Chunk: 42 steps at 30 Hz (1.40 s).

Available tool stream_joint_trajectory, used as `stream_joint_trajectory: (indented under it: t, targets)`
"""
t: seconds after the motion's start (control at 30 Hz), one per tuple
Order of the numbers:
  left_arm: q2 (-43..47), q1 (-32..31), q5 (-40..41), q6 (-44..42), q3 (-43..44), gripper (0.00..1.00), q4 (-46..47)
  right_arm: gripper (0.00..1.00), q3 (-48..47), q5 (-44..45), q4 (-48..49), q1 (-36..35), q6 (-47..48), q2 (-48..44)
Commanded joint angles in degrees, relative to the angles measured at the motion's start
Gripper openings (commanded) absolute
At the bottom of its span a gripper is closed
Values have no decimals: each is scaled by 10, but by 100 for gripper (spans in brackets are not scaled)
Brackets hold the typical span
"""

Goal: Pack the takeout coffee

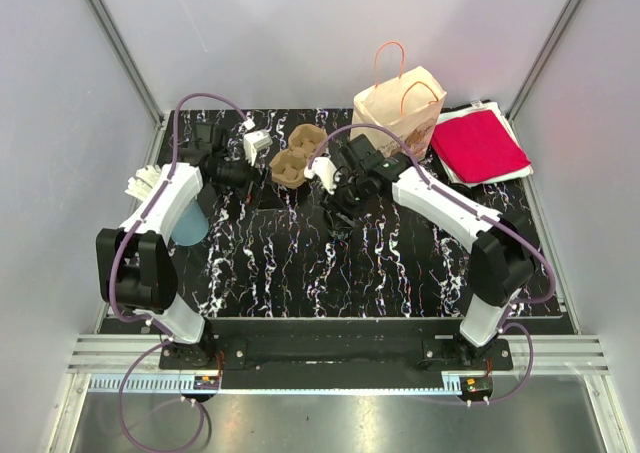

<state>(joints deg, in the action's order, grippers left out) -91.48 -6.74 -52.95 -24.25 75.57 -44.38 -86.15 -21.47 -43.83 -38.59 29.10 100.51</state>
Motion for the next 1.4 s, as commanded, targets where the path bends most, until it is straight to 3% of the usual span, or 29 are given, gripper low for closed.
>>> stream_joint_trajectory:
  t: [0.0, 0.47, 0.6, 0.77, 1.07, 1.37]
  targets:
    - [16, 6, -29, -10, 5, 99, 4, 50, -28, 30, -6, -22, 24, 15]
    - [24, 30, -29, -41, 5, 99, -29, 38, -1, 100, 3, -42, 46, 20]
    - [26, 39, -46, -47, -2, 99, -29, 28, 6, 107, 6, -46, 46, 21]
    - [32, 47, -52, -46, -5, 99, -29, 1, 2, 108, 6, -51, 42, 14]
    - [49, 47, -3, 11, 18, 99, 9, 0, -37, 141, -17, -54, 37, -61]
    - [-18, 38, -23, -6, 140, 99, -4, 0, -25, 252, -17, -40, 46, -198]
